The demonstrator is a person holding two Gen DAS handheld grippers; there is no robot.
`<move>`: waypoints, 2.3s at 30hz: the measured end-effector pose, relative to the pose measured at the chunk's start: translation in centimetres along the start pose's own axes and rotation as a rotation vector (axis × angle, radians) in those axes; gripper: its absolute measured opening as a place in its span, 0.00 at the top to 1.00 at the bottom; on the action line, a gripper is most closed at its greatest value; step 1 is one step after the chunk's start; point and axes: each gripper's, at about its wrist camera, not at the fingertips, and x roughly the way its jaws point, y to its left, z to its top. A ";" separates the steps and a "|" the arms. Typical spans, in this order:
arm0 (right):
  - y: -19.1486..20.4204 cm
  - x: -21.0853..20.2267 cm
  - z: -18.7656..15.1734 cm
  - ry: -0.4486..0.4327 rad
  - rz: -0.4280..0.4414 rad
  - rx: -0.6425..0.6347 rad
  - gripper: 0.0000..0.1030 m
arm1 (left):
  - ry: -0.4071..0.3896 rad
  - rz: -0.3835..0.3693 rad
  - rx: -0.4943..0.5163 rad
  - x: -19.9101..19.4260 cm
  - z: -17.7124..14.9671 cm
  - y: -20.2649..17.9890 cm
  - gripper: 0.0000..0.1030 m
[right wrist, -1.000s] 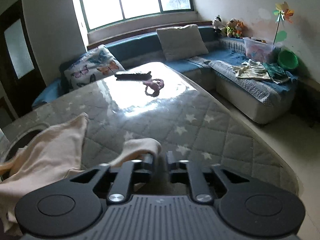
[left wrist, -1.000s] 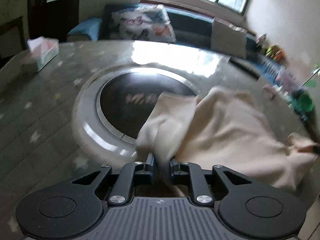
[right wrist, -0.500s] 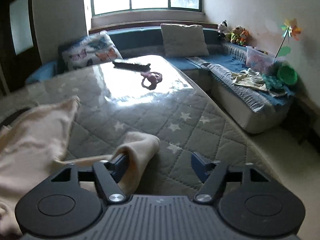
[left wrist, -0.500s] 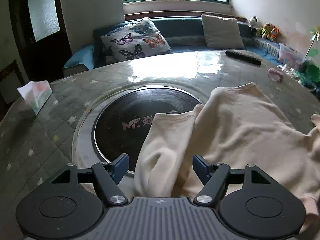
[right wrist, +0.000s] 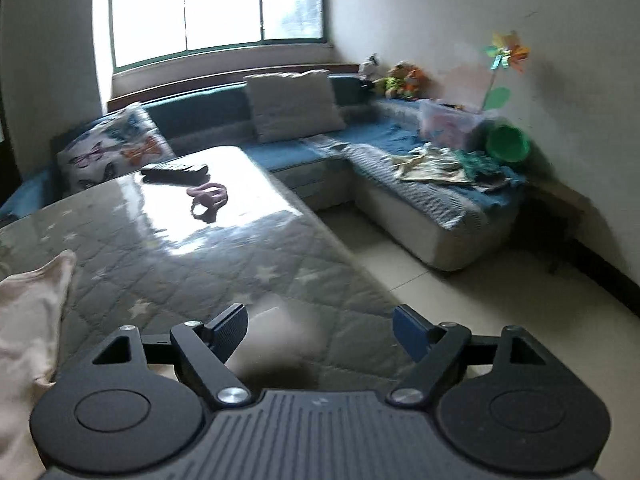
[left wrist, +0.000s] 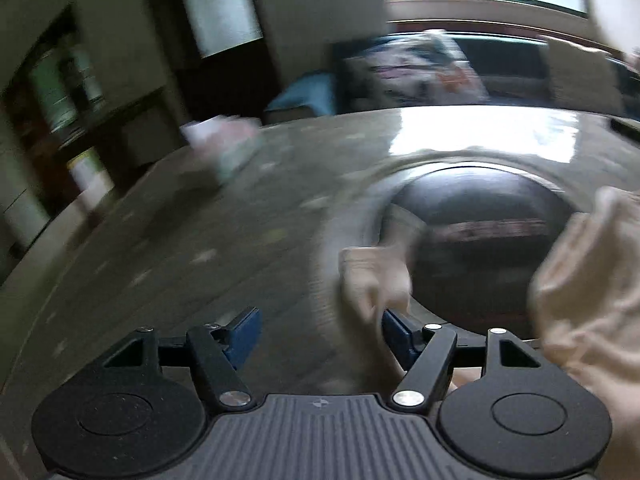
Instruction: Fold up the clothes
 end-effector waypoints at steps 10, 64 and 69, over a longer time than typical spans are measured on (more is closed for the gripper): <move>4.7 0.1 1.2 0.024 0.197 -0.084 0.21 | 0.022 -0.055 -0.085 -1.3 0.0 3.2 0.39; 26.4 11.6 5.0 0.202 0.570 -0.410 0.64 | -0.082 -0.507 0.103 7.3 8.9 -10.8 0.97; 27.1 12.1 4.9 0.204 0.554 -0.422 0.96 | -0.087 -0.495 0.103 8.2 9.3 -10.9 0.97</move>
